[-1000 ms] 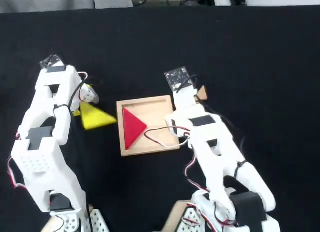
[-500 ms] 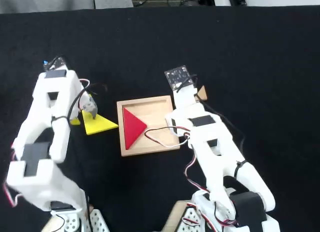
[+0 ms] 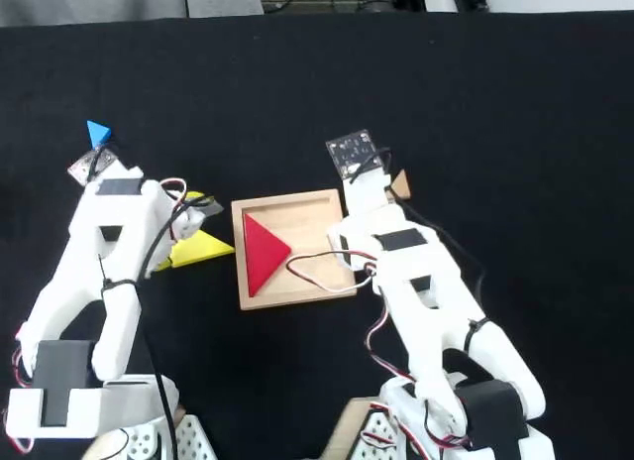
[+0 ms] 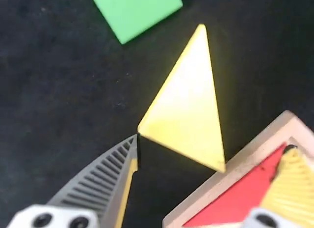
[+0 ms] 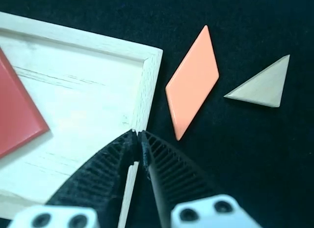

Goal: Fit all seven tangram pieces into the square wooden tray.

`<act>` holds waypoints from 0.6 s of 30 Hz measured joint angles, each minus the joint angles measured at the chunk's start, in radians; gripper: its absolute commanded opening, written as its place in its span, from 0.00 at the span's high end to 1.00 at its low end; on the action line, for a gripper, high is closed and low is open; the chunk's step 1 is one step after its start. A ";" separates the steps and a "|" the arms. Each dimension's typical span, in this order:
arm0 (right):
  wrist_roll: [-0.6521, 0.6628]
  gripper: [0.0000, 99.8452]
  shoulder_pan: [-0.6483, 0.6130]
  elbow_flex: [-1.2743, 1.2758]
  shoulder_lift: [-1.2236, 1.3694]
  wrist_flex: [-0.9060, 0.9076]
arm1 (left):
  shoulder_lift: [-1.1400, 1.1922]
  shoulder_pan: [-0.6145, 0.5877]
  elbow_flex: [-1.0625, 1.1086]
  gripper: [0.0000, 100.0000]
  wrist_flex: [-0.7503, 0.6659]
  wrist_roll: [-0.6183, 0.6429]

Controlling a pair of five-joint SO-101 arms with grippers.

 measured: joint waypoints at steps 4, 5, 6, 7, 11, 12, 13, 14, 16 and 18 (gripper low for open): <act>0.000 0.99 0.000 0.000 0.000 0.000 | 0.011 0.002 0.017 0.59 -0.052 0.029; 0.000 0.99 0.000 0.000 0.000 0.000 | 0.011 0.002 0.017 0.59 -0.057 0.041; 0.000 0.99 0.000 0.000 0.000 0.000 | 0.012 0.002 0.017 0.59 -0.057 0.052; 0.000 0.99 0.000 0.000 0.000 0.000 | 0.012 0.002 0.018 0.59 -0.060 0.058; 0.000 0.99 0.000 0.000 0.000 0.000 | 0.020 0.005 0.020 0.58 -0.061 0.061; 0.000 0.99 0.000 0.000 0.000 0.000 | 0.020 0.005 0.020 0.58 -0.061 0.061; 0.000 0.99 0.000 0.000 0.000 0.000 | 0.020 0.005 0.021 0.58 -0.063 0.061; 0.000 0.99 0.000 0.000 0.000 0.000 | 0.020 0.005 0.028 0.58 -0.061 0.061; 0.000 0.99 0.000 0.000 0.000 0.000 | 0.020 0.005 0.028 0.58 -0.057 0.061; 0.000 0.99 0.000 0.003 0.000 0.000 | 0.020 0.000 0.028 0.58 -0.052 0.061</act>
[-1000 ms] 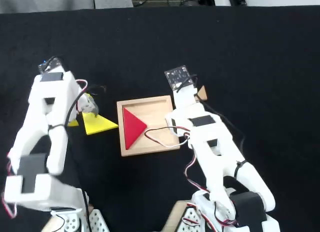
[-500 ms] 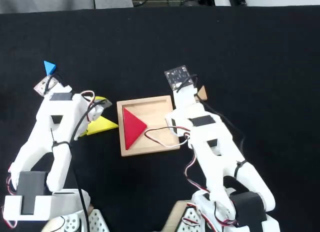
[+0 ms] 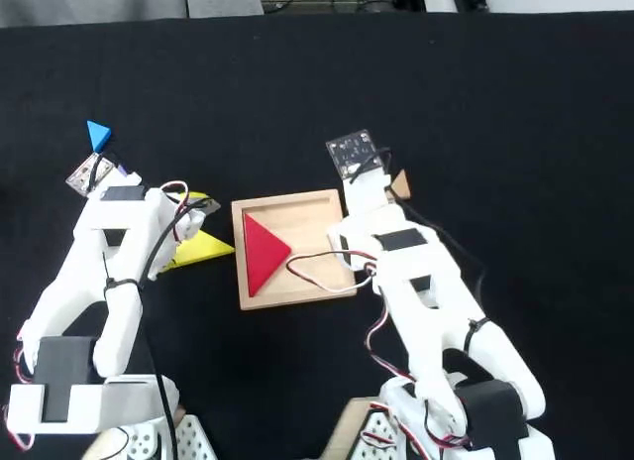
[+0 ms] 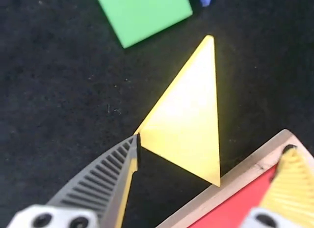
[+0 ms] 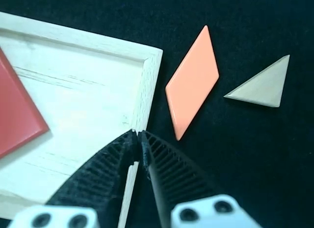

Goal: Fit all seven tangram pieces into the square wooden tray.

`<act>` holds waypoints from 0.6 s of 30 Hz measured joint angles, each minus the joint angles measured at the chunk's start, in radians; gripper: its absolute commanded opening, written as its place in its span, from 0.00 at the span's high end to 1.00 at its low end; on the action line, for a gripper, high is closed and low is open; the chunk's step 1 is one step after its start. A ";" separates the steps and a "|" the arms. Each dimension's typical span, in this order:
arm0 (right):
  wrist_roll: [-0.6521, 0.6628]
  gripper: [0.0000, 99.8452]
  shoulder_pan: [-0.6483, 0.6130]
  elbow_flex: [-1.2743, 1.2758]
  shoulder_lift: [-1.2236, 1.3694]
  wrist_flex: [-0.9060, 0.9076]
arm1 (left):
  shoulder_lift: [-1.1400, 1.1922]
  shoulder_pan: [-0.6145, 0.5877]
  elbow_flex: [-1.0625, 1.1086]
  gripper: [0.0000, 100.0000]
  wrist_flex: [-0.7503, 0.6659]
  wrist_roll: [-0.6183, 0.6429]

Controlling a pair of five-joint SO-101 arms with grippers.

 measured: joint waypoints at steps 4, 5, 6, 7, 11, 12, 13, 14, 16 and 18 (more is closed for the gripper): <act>0.000 0.99 0.000 0.003 0.000 0.000 | 0.003 -0.021 0.000 0.59 0.000 0.000; 0.000 0.99 0.000 0.003 0.000 0.000 | 0.009 -0.020 0.000 0.59 0.000 0.000; 0.000 0.99 0.000 0.003 0.000 0.000 | 0.018 -0.021 0.000 0.59 0.000 0.000; 0.000 0.99 0.000 0.003 0.000 0.000 | 0.034 -0.028 0.000 0.59 0.000 0.000; 0.000 0.99 0.000 0.003 0.000 0.000 | 0.149 -0.054 -0.029 0.59 0.003 0.000; 0.000 0.99 0.000 0.003 0.000 0.000 | 0.180 -0.054 -0.055 0.59 0.017 0.000; 0.000 0.99 0.000 0.003 0.000 0.000 | 0.213 -0.054 -0.089 0.59 0.035 0.000; 0.000 0.99 0.000 0.003 0.000 0.000 | 0.244 -0.054 -0.120 0.59 0.054 0.003; 0.000 0.99 0.000 0.003 0.000 0.000 | 0.292 -0.063 -0.180 0.59 0.098 0.003; 0.000 0.99 0.000 0.003 0.000 0.000 | 0.325 -0.069 -0.222 0.59 0.132 0.005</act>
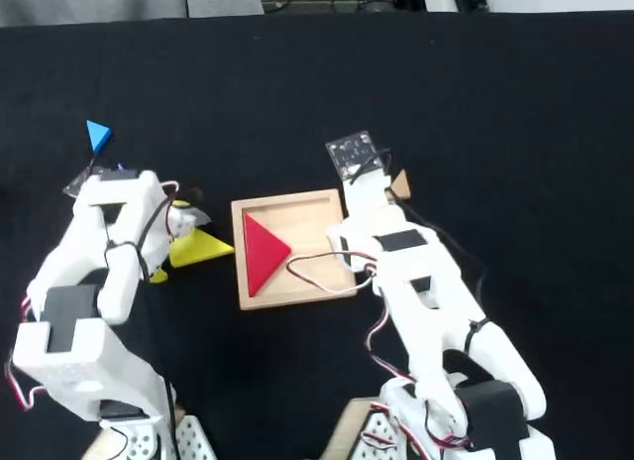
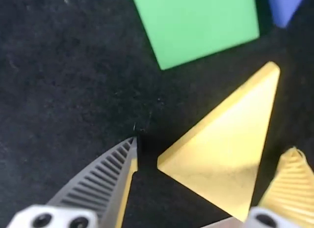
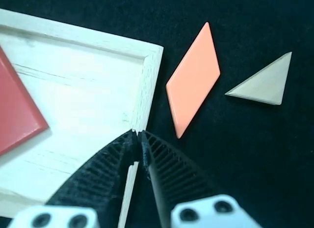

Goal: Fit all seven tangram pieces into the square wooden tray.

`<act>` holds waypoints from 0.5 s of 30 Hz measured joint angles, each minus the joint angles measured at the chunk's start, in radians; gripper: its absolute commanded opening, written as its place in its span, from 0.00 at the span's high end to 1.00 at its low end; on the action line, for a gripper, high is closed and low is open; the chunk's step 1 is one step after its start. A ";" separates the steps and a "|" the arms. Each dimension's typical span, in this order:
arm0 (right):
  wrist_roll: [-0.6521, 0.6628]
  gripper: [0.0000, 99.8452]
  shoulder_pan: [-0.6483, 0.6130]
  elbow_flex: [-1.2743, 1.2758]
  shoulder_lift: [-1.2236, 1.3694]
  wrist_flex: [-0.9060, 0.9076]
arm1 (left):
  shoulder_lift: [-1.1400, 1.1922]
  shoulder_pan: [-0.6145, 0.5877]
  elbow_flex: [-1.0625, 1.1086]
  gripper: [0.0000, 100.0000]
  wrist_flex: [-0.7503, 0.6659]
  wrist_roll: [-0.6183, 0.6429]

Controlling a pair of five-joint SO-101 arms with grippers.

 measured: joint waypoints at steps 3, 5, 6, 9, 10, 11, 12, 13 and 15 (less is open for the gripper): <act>0.000 0.99 0.000 0.000 0.000 0.000 | 0.014 0.000 -0.014 0.59 0.003 0.000; 0.000 0.99 0.000 0.000 0.000 0.000 | 0.018 0.000 -0.015 0.59 0.005 0.006; 0.000 0.99 0.000 0.000 0.000 0.000 | 0.018 0.000 -0.020 0.59 0.009 0.014; 0.000 0.99 0.000 0.000 0.000 0.000 | 0.026 0.000 -0.028 0.59 0.012 0.041; 0.000 0.99 0.000 0.000 0.000 0.000 | 0.026 0.000 -0.028 0.61 0.012 0.044; 0.000 0.99 0.000 0.000 0.000 0.000 | 0.026 0.000 -0.028 0.64 0.012 0.048; 0.000 0.99 0.000 0.000 0.000 0.000 | 0.026 0.002 -0.028 0.67 0.012 0.049; 0.000 0.99 0.000 0.000 0.000 0.000 | 0.026 0.005 -0.028 0.70 0.012 0.049; 0.000 0.99 0.000 0.000 0.000 0.000 | 0.025 0.011 -0.035 0.75 0.009 0.051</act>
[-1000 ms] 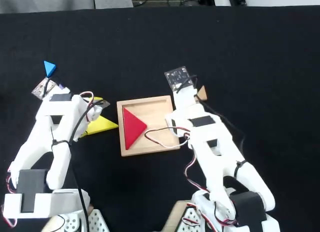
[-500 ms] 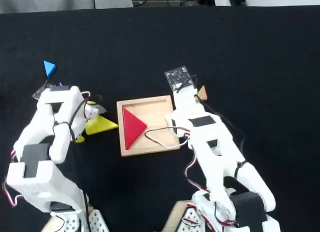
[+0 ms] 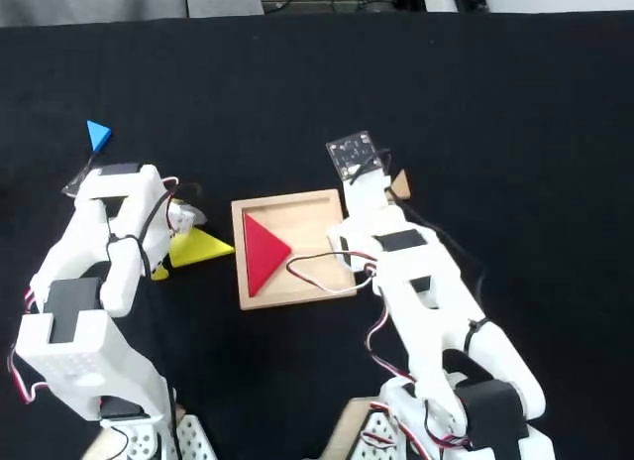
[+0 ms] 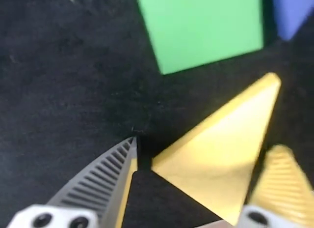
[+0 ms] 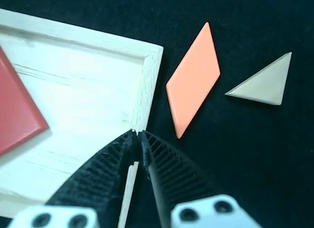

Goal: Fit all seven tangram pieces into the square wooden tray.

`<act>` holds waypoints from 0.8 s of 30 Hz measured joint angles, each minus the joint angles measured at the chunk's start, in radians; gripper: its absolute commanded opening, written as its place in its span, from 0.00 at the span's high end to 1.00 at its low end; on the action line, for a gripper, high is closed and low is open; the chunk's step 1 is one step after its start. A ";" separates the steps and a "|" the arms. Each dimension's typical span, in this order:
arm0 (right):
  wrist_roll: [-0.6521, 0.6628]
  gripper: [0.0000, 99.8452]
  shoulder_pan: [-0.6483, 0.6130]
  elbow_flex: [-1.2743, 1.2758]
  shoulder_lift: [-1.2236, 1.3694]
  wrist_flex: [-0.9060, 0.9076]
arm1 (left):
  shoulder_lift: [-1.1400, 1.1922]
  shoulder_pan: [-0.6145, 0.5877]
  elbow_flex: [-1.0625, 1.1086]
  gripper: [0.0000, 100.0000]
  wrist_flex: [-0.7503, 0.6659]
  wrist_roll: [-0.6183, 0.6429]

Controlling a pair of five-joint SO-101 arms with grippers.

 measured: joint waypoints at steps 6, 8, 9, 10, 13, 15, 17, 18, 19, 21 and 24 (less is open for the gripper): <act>0.000 0.99 0.000 0.000 0.000 0.000 | 0.000 0.011 -0.028 0.72 -0.012 0.000; 0.000 0.99 0.000 0.000 0.000 0.000 | 0.000 0.011 -0.026 0.70 -0.012 0.000; 0.000 0.99 0.000 0.000 0.000 0.000 | 0.000 0.011 -0.026 0.69 -0.012 0.000; 0.000 0.99 0.000 0.000 0.000 0.000 | 0.000 0.009 -0.020 0.68 -0.011 0.000; 0.000 0.99 0.000 0.000 0.000 0.000 | -0.002 0.003 -0.012 0.68 -0.002 0.000; 0.000 0.99 0.000 0.000 0.000 0.000 | -0.003 0.003 -0.031 0.68 0.018 -0.002; 0.000 0.99 0.000 0.000 0.000 0.000 | -0.014 0.003 -0.061 0.68 0.058 -0.003; 0.000 0.99 0.000 0.000 0.000 0.000 | -0.020 0.005 -0.078 0.68 0.092 -0.011; 0.000 0.99 0.000 0.000 0.000 0.000 | -0.029 0.005 -0.100 0.68 0.132 -0.038; 0.000 0.99 0.000 0.000 0.000 0.000 | -0.066 0.005 -0.155 0.68 0.209 -0.127; 0.000 0.99 0.023 0.000 0.000 0.000 | -0.130 0.005 -0.216 0.68 0.334 -0.341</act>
